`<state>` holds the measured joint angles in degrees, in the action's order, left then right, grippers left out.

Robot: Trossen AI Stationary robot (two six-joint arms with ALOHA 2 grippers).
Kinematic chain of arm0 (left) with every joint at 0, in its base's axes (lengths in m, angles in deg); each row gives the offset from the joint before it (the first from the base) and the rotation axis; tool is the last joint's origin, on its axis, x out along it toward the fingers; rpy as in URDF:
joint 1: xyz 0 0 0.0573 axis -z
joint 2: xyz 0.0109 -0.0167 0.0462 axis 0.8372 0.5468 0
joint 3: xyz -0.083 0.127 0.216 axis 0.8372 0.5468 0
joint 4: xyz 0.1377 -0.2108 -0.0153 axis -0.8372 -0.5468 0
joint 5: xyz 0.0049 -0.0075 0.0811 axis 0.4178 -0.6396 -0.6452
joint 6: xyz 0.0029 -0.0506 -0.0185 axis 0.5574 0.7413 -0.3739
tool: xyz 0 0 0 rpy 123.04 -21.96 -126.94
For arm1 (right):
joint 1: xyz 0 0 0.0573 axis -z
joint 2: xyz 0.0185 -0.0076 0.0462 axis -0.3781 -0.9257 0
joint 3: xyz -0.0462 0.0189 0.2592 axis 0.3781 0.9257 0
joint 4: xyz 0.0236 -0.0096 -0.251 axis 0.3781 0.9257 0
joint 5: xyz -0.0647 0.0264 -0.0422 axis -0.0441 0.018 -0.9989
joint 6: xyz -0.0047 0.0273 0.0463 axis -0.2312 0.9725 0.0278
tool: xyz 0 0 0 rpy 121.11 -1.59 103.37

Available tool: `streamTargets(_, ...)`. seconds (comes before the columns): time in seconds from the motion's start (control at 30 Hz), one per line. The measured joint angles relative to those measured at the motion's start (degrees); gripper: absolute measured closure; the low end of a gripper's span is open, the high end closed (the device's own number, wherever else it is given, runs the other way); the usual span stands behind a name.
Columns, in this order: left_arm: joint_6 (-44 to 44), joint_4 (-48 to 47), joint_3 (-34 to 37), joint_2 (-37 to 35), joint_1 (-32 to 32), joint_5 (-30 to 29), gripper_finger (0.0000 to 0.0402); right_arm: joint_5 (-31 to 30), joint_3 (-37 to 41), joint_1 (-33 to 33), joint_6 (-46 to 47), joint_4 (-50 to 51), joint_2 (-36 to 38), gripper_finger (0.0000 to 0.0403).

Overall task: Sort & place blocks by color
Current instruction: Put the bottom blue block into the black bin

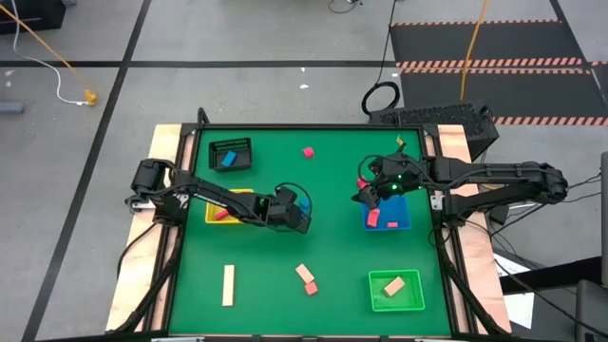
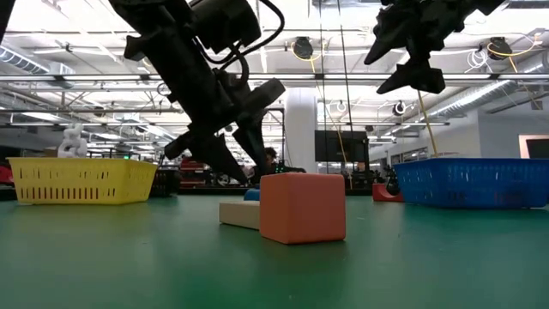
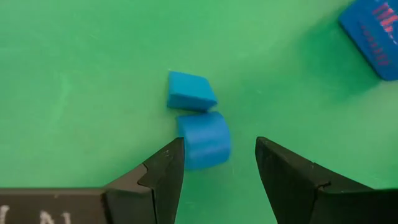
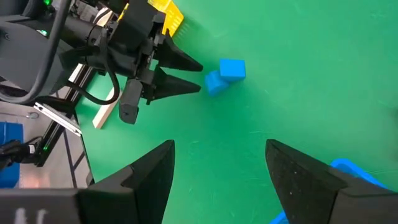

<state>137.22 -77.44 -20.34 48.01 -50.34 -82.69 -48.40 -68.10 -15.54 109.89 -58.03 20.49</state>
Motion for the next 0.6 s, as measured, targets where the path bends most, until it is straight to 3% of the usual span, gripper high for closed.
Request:
streamTargets(0.27,1.37,1.53,-0.04,0.68,-0.05,-3.2,0.02,0.02,0.0,0.0,0.0,-0.01,0.0,0.0161)
streamTargets(0.6,0.29,2.67,-0.05,3.17,-0.05,-2.12,0.0116,0.04,0.0,0.0,0.0,-0.19,-0.02,0.0161)
